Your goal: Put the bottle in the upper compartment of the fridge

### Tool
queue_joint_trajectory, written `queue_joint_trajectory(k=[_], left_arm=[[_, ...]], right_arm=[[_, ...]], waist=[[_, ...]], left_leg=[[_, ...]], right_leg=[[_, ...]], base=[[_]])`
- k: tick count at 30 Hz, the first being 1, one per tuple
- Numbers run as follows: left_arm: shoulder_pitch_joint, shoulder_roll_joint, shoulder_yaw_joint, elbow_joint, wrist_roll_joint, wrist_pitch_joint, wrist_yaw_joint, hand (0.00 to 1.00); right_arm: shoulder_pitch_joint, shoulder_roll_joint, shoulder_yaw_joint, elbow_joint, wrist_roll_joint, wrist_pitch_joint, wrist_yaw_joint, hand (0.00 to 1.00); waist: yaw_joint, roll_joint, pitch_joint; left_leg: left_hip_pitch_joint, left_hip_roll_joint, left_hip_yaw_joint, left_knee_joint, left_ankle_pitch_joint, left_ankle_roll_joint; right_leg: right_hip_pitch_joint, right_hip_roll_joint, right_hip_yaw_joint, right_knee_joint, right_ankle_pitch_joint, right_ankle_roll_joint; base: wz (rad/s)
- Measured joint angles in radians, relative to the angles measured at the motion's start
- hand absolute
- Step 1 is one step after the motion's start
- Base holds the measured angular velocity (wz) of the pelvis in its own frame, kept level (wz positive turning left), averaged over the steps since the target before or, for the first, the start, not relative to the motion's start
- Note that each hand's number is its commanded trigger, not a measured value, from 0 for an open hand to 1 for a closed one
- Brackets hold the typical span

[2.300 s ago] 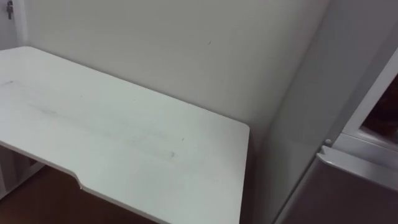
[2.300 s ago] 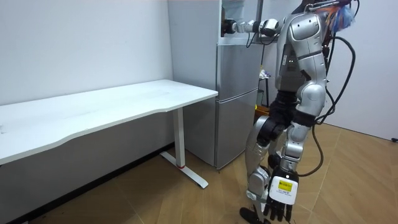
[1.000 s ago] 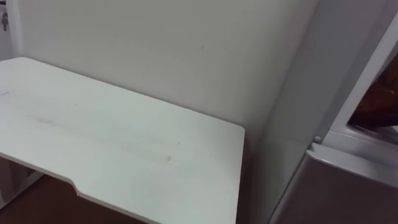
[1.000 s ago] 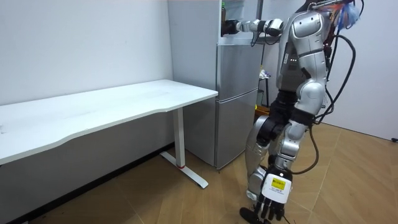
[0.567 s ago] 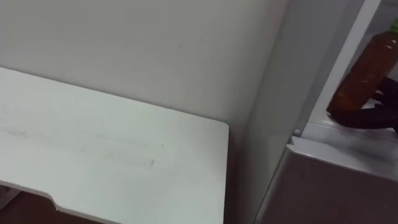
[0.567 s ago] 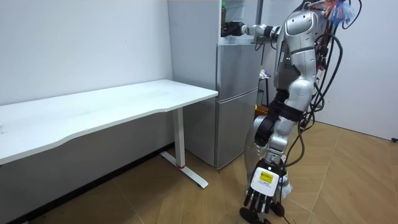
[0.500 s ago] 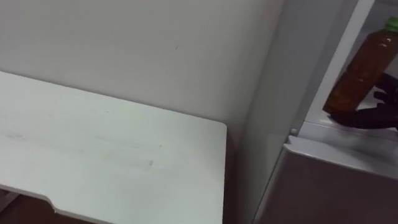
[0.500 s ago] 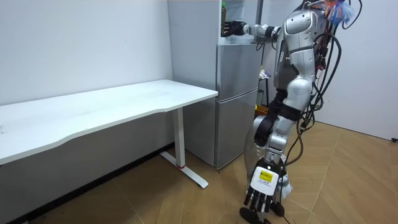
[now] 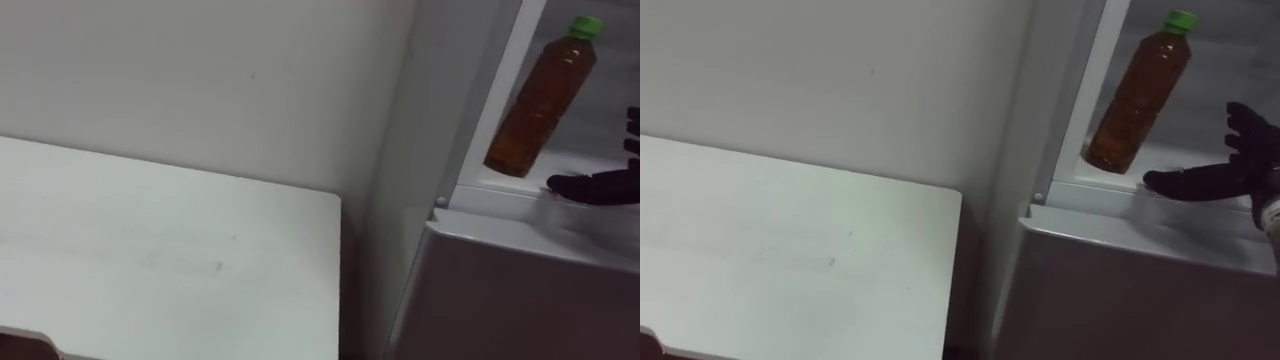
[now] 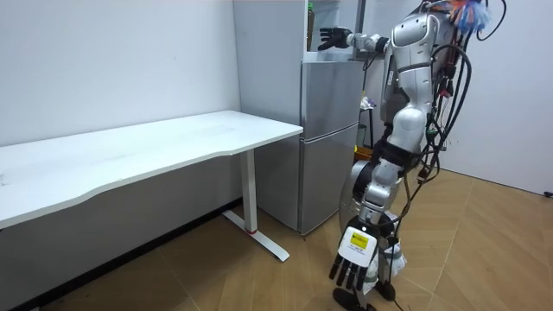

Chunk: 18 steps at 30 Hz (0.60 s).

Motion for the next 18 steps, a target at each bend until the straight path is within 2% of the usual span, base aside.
queue_joint_trajectory(k=[2, 4, 6, 8, 10, 13, 14, 16, 18], left_arm=[[0.001, -0.005, 0.0, 0.0, 0.0, 0.001, 0.008, 0.0], [0.001, -0.012, -0.011, -0.003, -0.005, 0.001, 0.015, 0.0], [0.001, -0.013, -0.023, -0.005, -0.023, 0.0, 0.018, 0.0], [0.001, -0.015, -0.022, -0.004, -0.031, -0.005, 0.019, 0.0], [0.006, -0.029, -0.023, -0.005, -0.044, -0.013, 0.025, 0.0], [0.003, -0.042, -0.025, -0.005, -0.066, -0.029, 0.035, 0.0], [0.002, -0.042, -0.027, -0.005, -0.068, -0.033, 0.037, 0.0], [-0.001, -0.041, -0.05, -0.005, -0.061, -0.047, 0.046, 0.0], [-0.003, -0.044, -0.074, -0.006, -0.061, -0.064, 0.048, 0.0]], right_arm=[[0.057, 0.001, -0.014, -0.06, 0.003, -0.015, -0.002, 0.0], [0.115, 0.018, -0.034, -0.134, -0.001, -0.015, -0.023, 0.0], [0.155, 0.035, -0.042, -0.202, -0.001, -0.015, -0.047, 0.0], [0.185, 0.047, -0.051, -0.272, 0.002, -0.015, -0.061, 0.0], [0.222, 0.097, -0.114, -0.382, 0.013, -0.019, -0.095, 0.0], [0.277, 0.143, -0.152, -0.511, 0.043, -0.059, -0.158, 0.0], [0.289, 0.152, -0.153, -0.535, 0.046, -0.065, -0.171, 0.0], [0.325, 0.207, -0.156, -0.625, 0.033, -0.088, -0.188, 0.0], [0.344, 0.232, -0.155, -0.666, 0.035, -0.099, -0.186, 0.0]], waist=[[-0.001, 0.001, -0.0008], [-0.01, 0.008, 0.0011], [-0.021, 0.014, -0.0003], [-0.03, 0.021, 0.0025], [-0.033, 0.039, 0.009], [-0.033, 0.055, 0.0073], [-0.035, 0.056, 0.0069], [-0.04, 0.059, 0.0077], [-0.045, 0.062, 0.0098]], left_leg=[[0.006, 0.0, 0.006, -0.004, 0.0, 0.0], [0.013, 0.0, 0.009, -0.006, 0.0, 0.001], [0.018, 0.0, 0.011, -0.009, 0.0, 0.001], [0.025, 0.001, 0.019, -0.016, 0.0, 0.001], [0.035, 0.002, 0.036, -0.02, 0.001, 0.002], [0.035, 0.001, 0.043, -0.021, 0.001, 0.003], [0.035, 0.001, 0.043, -0.021, 0.001, 0.003], [0.034, 0.002, 0.051, -0.022, 0.001, 0.003], [0.036, 0.002, 0.055, -0.026, 0.001, 0.003]], right_leg=[[0.001, 0.001, 0.008, 0.0, 0.0, 0.0], [0.007, -0.001, 0.007, 0.001, 0.0, 0.0], [0.008, -0.001, 0.007, 0.001, -0.001, 0.001], [0.008, -0.001, 0.012, 0.001, -0.001, 0.001], [0.013, -0.001, 0.022, 0.001, -0.001, 0.001], [0.005, -0.001, 0.038, -0.001, -0.004, 0.004], [0.004, -0.001, 0.037, -0.002, -0.005, 0.005], [-0.001, -0.001, 0.04, -0.004, -0.006, 0.004], [-0.003, -0.001, 0.043, -0.003, -0.006, 0.004]], base=[[-0.09], [-0.05], [-0.02], [-0.1], [-0.17], [-0.09], [-0.06], [-0.05], [-0.06]])
